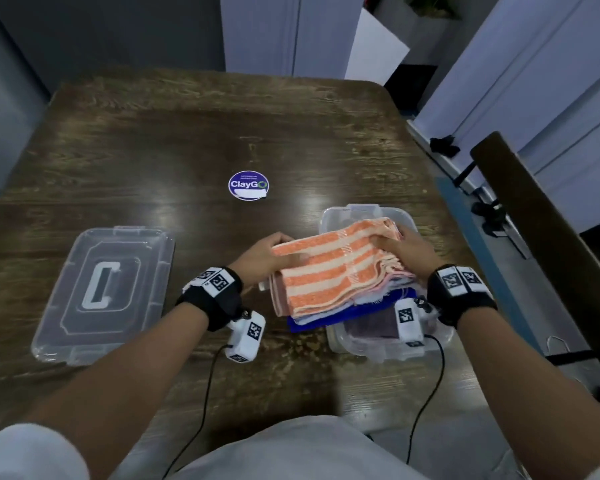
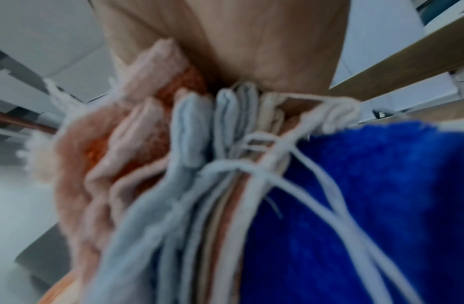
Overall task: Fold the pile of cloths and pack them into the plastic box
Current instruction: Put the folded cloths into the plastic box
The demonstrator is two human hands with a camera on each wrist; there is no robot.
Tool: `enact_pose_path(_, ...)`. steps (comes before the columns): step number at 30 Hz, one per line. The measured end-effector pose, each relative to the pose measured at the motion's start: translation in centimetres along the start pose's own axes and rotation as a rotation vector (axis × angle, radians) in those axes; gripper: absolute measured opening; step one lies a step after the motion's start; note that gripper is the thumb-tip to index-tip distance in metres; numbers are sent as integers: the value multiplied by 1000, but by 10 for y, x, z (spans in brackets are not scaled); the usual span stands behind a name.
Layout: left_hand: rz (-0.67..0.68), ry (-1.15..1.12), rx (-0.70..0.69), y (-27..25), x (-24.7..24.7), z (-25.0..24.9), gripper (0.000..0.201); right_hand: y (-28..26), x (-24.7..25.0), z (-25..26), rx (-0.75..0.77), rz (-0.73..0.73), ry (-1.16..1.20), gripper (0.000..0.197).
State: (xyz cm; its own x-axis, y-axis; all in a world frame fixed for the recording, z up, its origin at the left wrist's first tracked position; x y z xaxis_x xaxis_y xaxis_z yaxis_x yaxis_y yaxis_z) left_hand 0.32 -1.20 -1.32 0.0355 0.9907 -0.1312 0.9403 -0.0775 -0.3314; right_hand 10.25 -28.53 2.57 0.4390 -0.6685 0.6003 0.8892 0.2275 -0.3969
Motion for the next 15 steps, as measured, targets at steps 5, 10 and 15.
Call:
enact_pose_path(5,112,109,121,17,-44,8,62,-18,31,-31,-35,42,14,48)
enact_pose_path(10,324,152,338,-4,-56,19,59,-8,14,35,241,171,-307,40)
enact_pose_path(15,153,-197,375,-28,-28,42,45,25,-53,110,497,288,-552,53)
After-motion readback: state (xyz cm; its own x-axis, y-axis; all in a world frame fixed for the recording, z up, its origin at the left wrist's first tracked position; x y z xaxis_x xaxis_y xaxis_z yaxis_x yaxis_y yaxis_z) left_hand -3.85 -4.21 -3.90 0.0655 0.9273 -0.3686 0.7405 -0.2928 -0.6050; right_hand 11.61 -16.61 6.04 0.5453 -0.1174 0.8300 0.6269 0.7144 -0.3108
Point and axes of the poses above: each hand's wrist, its own y-axis towards the middle knuckle, its own x-axis out of the back of the hand, z = x × y, the point moved 6 cm from there along y, towards the middle knuckle, and after that the axes turned 12 degrees about -y, right-handed, at the moved point
